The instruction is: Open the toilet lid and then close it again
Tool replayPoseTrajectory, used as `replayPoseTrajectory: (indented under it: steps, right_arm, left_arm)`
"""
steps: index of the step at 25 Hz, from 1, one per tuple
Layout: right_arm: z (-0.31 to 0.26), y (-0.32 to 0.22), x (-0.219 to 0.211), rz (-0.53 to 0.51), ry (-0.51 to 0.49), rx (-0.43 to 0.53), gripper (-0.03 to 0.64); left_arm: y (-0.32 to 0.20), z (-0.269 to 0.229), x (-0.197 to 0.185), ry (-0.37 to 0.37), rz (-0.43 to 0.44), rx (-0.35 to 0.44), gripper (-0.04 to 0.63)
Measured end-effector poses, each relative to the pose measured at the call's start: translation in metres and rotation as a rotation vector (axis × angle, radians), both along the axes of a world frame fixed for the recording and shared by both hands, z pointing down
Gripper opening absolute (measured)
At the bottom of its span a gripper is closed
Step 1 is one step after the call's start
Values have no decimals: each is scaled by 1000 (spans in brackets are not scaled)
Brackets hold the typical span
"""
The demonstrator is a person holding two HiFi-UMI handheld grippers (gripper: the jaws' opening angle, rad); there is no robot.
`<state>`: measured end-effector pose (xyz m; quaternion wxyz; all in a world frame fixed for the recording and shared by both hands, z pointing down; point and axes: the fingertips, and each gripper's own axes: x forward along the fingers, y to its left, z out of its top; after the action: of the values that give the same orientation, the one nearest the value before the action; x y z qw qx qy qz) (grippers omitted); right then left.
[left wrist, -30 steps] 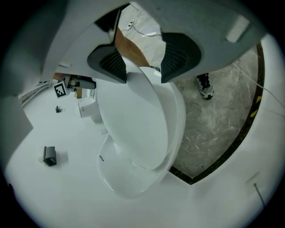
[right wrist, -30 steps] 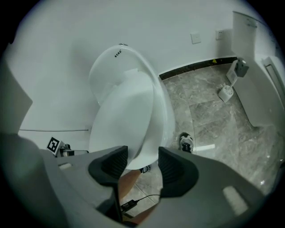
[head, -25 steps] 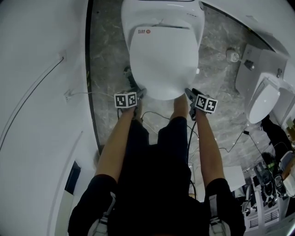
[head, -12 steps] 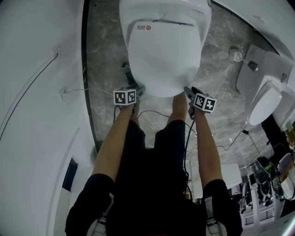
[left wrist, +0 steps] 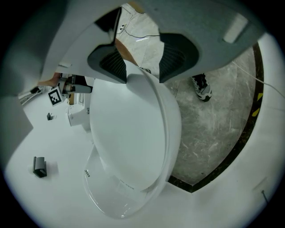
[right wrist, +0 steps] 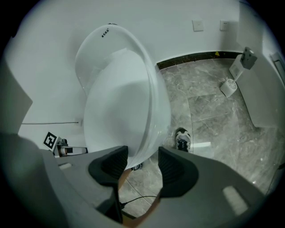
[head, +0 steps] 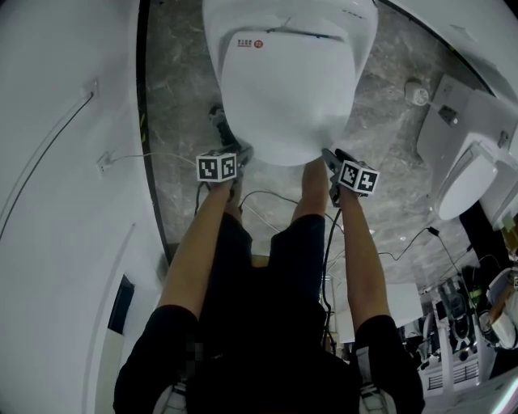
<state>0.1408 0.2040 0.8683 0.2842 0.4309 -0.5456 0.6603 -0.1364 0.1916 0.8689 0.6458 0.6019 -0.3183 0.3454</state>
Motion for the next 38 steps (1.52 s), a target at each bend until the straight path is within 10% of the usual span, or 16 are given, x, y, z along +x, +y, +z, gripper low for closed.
replayPoseTrajectory:
  steps: [26, 33, 38]
  right_arm:
    - [28, -5, 0, -103, 11, 54, 241]
    - [-13, -22, -28, -378, 120, 173, 216]
    - [-78, -46, -88, -478, -119, 310, 216]
  left_arm:
    - [-3, 25, -5, 26, -30, 39, 276]
    - [4, 0, -13, -29, 136, 35, 272]
    - [-11, -57, -7, 25, 199, 123, 213]
